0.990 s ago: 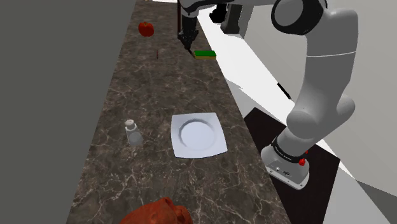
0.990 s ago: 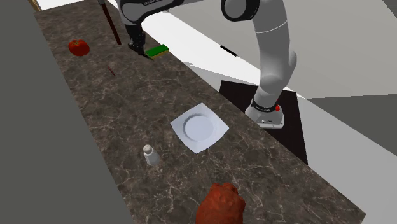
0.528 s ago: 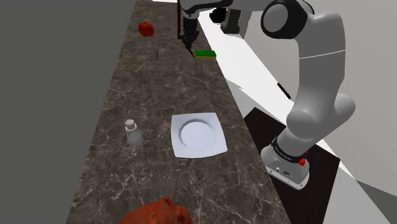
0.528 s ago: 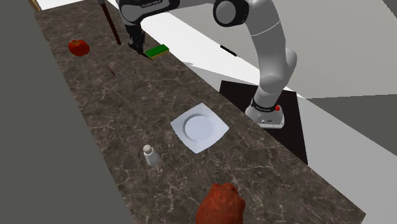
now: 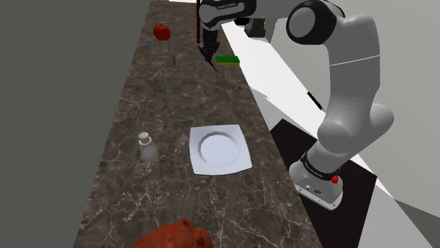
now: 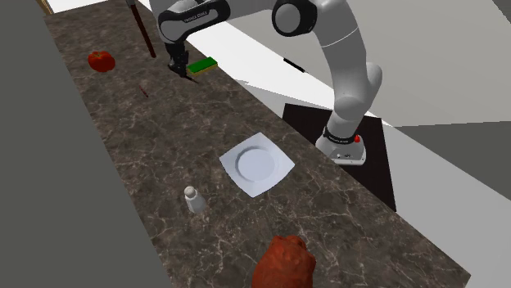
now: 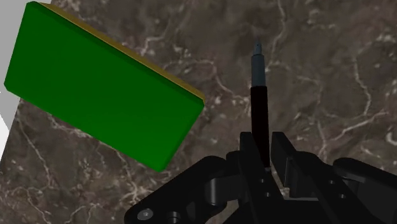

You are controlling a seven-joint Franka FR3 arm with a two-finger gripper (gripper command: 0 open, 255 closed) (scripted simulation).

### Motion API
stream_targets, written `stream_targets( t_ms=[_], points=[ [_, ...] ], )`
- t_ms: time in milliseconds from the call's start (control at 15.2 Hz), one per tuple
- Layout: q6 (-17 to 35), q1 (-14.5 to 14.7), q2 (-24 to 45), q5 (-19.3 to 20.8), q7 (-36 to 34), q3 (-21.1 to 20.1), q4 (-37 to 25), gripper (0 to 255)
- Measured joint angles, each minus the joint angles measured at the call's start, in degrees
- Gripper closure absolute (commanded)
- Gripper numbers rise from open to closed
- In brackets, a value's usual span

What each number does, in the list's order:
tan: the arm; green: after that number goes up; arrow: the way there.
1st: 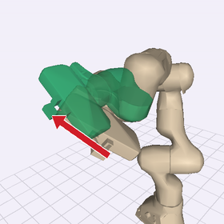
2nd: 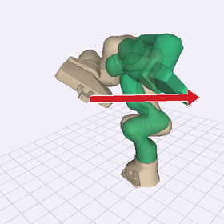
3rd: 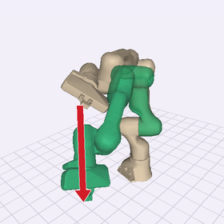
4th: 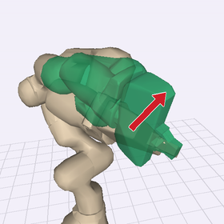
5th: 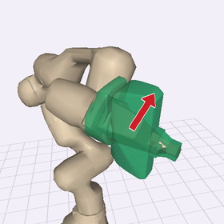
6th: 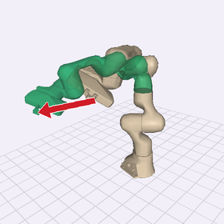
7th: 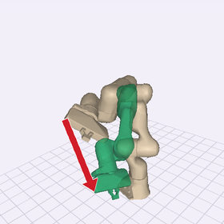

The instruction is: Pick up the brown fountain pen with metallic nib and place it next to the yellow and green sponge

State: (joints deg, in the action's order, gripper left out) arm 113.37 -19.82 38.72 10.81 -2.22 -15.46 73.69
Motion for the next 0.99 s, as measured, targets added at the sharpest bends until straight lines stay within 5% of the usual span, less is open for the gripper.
stream_targets(
  t_ms=[660, 726, 990],
  points=[
    [3.14, -0.11, 0.77, 0.31, -0.28, 0.19, 2.39, 255],
    [3.14, -0.11, 0.77, 0.31, -0.28, 0.19, 2.39, 0],
    [3.14, -0.11, 0.77, 0.31, -0.28, 0.19, 2.39, 0]
  ],
)
